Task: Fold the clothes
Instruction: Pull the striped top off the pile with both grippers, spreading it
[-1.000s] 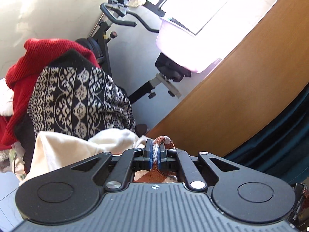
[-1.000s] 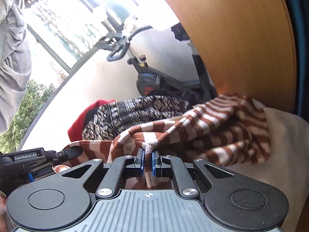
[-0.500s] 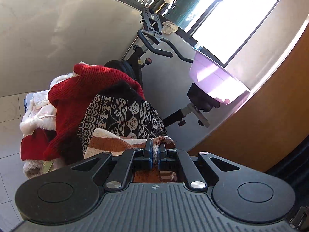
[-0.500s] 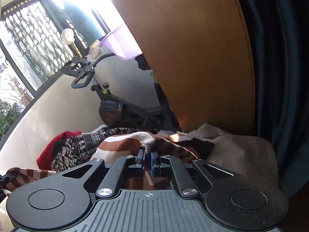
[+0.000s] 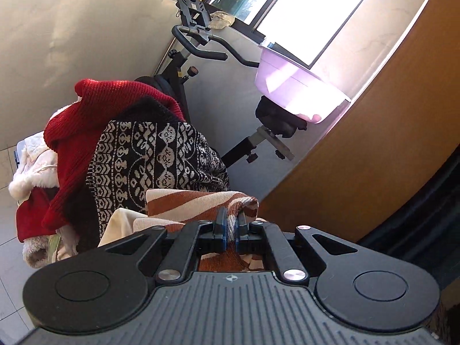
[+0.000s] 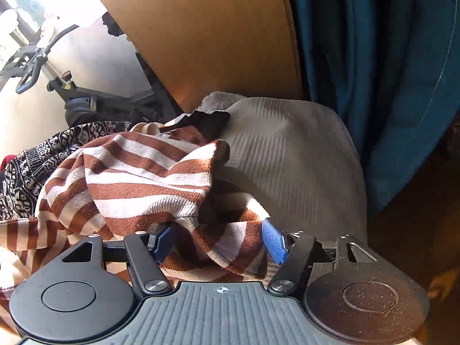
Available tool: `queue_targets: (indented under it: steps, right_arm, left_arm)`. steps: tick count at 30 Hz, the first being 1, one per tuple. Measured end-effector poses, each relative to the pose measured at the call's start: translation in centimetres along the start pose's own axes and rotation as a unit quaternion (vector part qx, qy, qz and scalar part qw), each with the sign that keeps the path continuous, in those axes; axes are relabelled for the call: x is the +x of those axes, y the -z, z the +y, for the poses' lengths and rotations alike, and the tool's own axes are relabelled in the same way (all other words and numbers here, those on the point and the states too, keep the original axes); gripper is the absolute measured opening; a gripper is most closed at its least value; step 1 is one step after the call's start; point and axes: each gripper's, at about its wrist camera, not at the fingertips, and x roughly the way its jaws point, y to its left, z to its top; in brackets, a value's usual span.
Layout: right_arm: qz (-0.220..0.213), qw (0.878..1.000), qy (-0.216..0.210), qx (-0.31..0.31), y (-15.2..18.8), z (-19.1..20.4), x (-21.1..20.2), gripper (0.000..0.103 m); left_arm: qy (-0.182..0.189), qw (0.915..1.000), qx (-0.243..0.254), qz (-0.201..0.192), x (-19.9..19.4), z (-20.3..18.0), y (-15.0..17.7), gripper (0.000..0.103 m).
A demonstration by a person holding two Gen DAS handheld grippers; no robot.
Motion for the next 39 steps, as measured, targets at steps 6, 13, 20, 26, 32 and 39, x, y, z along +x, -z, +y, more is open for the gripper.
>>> queue_targets:
  steps: [6,13,20,26,32,39]
  right_arm:
    - [-0.032,0.999,-0.001,-0.016,-0.2,0.5,-1.8,0.063]
    - [-0.06,0.994,-0.015,-0.085,-0.3,1.9,-4.2,0.075]
    - [-0.017,0.985,-0.031,-0.169,1.4,4.4,-1.2,0.102]
    - [0.01,0.99,-0.036,-0.134,0.4,3.2,3.1,0.021]
    - [-0.043,0.993,-0.079,-0.078,-1.7,0.3,0.0,0.017]
    - [-0.021,0.988,-0.104,-0.112,-2.5,-0.6,-0.3,0.017]
  left_arm:
    - [-0.036,0.9973,-0.029,0.056,2.8,1.3,1.8,0.006]
    - [-0.038,0.9927,-0.047,0.105,5.2,1.3,4.0,0.006]
    - [-0.046,0.9854,-0.051,0.156,7.2,1.3,6.4,0.006]
    - [-0.056,0.9853,-0.022,0.16,7.4,1.1,6.6,0.006]
    - [0.013,0.9858,0.027,0.165,7.7,-3.1,6.0,0.005]
    - [-0.046,0.9788,0.086,0.18,12.9,-5.7,6.7,0.02]
